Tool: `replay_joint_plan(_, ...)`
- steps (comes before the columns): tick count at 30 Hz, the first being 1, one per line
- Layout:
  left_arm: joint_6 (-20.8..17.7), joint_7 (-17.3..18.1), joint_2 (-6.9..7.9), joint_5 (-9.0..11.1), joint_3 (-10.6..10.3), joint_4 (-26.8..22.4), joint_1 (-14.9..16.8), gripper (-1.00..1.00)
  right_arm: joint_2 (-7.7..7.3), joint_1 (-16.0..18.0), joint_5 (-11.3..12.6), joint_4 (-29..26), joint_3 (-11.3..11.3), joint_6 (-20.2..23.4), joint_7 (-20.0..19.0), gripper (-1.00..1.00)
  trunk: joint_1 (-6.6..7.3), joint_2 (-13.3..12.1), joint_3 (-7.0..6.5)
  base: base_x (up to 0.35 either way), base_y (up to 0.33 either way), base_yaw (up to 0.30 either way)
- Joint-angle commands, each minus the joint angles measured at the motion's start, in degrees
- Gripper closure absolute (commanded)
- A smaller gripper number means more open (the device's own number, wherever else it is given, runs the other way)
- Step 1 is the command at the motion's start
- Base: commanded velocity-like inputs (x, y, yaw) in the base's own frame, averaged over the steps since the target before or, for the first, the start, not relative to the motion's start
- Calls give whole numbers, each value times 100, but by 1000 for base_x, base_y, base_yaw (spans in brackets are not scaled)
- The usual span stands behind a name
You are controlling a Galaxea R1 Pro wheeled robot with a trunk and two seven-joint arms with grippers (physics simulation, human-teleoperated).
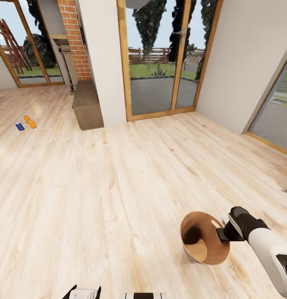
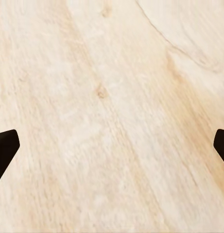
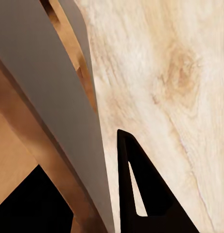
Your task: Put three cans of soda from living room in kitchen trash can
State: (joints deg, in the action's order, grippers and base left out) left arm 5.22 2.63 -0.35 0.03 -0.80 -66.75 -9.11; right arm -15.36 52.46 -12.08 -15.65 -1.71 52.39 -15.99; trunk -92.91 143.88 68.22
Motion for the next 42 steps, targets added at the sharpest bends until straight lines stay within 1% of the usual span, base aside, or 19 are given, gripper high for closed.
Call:
replay_joint_plan(1, -11, 2, 0, 1, 0, -2, 1, -100, 2, 1, 82, 0, -16, 9, 0, 100, 3, -2, -23, 0, 0, 0)
replay_joint_plan(7, -119, 7, 5, 10, 11, -50, 20, -100, 68, 1, 82, 0, -20, 0, 0, 100, 18, -10, -156, 0, 0, 0)
replay_joint_plan(12, -522, 13, 8, 21, 36, -243, 68, -100, 109, 1, 83, 0, -22, -110, -7, 100, 31, -16, -267, 0, 0, 0)
replay_joint_plan(14, -805, 15, 13, 59, 51, -340, 215, -100, 119, 1, 83, 4, -20, -138, -9, 100, 36, -19, -311, 0, 0, 0)
replay_joint_plan(18, -1313, 17, 21, 310, 63, -397, 639, -100, 131, -3, 83, 11, -16, -155, -20, 100, 46, -24, -400, 0, 0, 0)
replay_joint_plan(19, -1626, 20, 23, 482, 66, -414, 892, -100, 145, -4, 83, 14, -17, -160, -22, 100, 49, -26, -422, 0, 0, 0)
replay_joint_plan(22, -2084, 23, 35, 669, 69, -429, 1239, -100, 181, -6, 83, 16, -20, -163, -27, 100, 57, -30, -488, 0, 0, 0)
replay_joint_plan(23, -2327, 25, 59, 739, 70, -424, 1455, -100, 202, -6, 83, 16, -19, -168, -27, 100, 59, -31, -511, 0, 0, 0)
replay_joint_plan(25, -2515, 25, 82, 782, 72, -404, 1671, -100, 231, -7, 83, 17, -17, -174, -27, 100, 64, -34, -555, 0, 0, 0)
replay_joint_plan(27, -2817, 26, 106, 827, 77, -304, 2015, -100, 295, -8, 79, 2, 40, -181, -22, 100, 70, -36, -599, 0, 0, 0)
replay_joint_plan(30, -3009, 26, 119, 843, 78, -182, 2196, -100, 355, -8, 81, -12, 99, -183, -30, 100, 77, -40, -666, 0, 0, 0)
replay_joint_plan(31, -3220, 26, 128, 860, 93, -2, 2437, -100, 560, -4, 82, -26, 145, -176, -53, 100, 80, -42, -688, 0, 0, 0)
replay_joint_plan(32, -3255, 27, 130, 868, 110, 27, 2482, -100, 616, -3, 82, -27, 152, -172, -56, 100, 83, -43, -710, 0, 0, 0)
replay_joint_plan(33, -3306, 27, 134, 905, 181, 73, 2548, -100, 738, -1, 82, -37, 165, -154, -65, 100, 85, -44, -732, 0, 0, 0)
replay_joint_plan(34, -3324, 27, 135, 931, 233, 89, 2570, -100, 803, -1, 83, -42, 170, -145, -68, 100, 88, -46, -754, 0, 0, 0)
replay_joint_plan(36, -3364, 31, 138, 1017, 425, 137, 2623, -100, 1069, 5, 86, -53, 181, -112, -80, 100, 93, -48, -799, 0, 0, 0)
replay_joint_plan(37, -3369, 32, 141, 1029, 457, 146, 2629, -100, 1139, 6, 87, -55, 182, -108, -81, 100, 95, -50, -821, 0, 0, 0)
replay_joint_plan(39, -3376, 30, 141, 1058, 540, 169, 2640, -100, 1438, 13, 88, -52, 188, -101, -90, 100, 101, -52, -865, 0, 0, 0)
replay_joint_plan(42, -3368, 28, 145, 1060, 564, 177, 2635, -100, 1557, 12, 79, -21, 267, -140, -98, 100, 108, -56, -932, 0, 0, 0)
